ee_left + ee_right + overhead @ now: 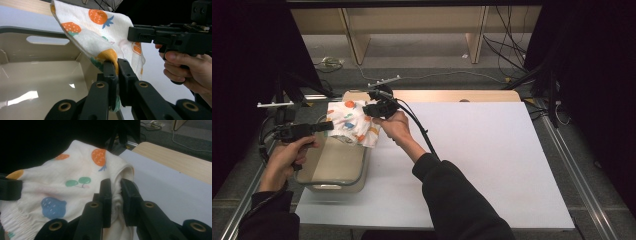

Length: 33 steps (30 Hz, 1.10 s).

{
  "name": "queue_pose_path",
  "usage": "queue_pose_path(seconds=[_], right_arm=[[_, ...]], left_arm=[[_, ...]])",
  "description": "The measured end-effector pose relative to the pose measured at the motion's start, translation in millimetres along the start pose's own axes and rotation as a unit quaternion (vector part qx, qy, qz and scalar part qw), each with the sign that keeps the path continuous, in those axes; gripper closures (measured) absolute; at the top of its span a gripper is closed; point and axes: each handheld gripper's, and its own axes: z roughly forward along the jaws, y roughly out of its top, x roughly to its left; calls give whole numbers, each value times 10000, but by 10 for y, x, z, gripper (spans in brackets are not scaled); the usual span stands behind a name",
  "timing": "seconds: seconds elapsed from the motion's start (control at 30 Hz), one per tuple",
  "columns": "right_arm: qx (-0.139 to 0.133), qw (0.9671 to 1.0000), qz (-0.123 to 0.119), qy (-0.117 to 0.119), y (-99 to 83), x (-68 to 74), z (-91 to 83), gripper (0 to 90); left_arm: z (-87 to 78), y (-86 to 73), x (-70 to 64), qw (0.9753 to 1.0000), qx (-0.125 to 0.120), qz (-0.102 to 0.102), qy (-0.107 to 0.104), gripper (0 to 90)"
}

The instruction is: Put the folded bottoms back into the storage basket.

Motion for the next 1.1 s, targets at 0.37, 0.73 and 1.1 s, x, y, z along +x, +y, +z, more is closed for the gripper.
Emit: queue_pose_path(seconds=[0.37,0.73,1.1], right_arm=[[47,10000,-33,17,7,97,120,803],[95,9999,-64,44,12,184,206,802],[145,9998,-97,60,16,279,298,801]], left_arm=[[-59,-4,86,10000,21,-68,46,858],[-57,-19,148,9998,115,-96,120,858],[-102,-32,225,9995,142,-156,238,858]])
